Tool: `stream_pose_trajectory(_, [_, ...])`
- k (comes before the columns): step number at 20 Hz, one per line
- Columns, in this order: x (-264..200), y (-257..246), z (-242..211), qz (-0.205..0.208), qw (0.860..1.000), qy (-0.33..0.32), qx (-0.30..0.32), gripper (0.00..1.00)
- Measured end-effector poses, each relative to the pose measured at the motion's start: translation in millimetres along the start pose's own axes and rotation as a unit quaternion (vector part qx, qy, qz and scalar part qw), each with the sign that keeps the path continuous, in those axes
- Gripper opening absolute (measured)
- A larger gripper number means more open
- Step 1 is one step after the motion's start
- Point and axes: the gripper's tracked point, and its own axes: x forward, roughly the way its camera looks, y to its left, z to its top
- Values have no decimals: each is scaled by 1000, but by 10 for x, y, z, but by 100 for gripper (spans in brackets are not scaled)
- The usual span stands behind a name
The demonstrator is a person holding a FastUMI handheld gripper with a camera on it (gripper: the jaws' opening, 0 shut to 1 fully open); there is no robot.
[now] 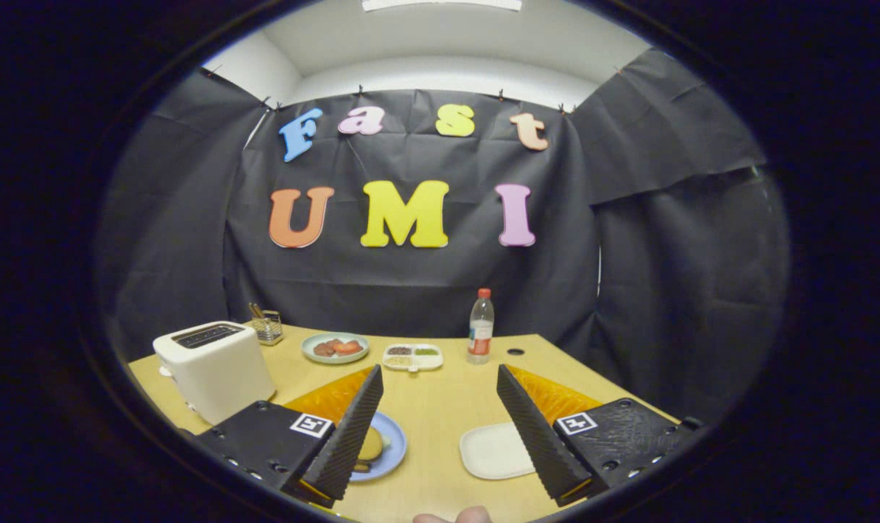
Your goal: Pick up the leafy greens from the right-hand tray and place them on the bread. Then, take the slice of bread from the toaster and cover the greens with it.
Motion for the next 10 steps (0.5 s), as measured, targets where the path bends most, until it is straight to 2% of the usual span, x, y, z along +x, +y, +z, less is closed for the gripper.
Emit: stream_pose_trajectory(10, [-529,-171,374,3,999,-31,-10,95])
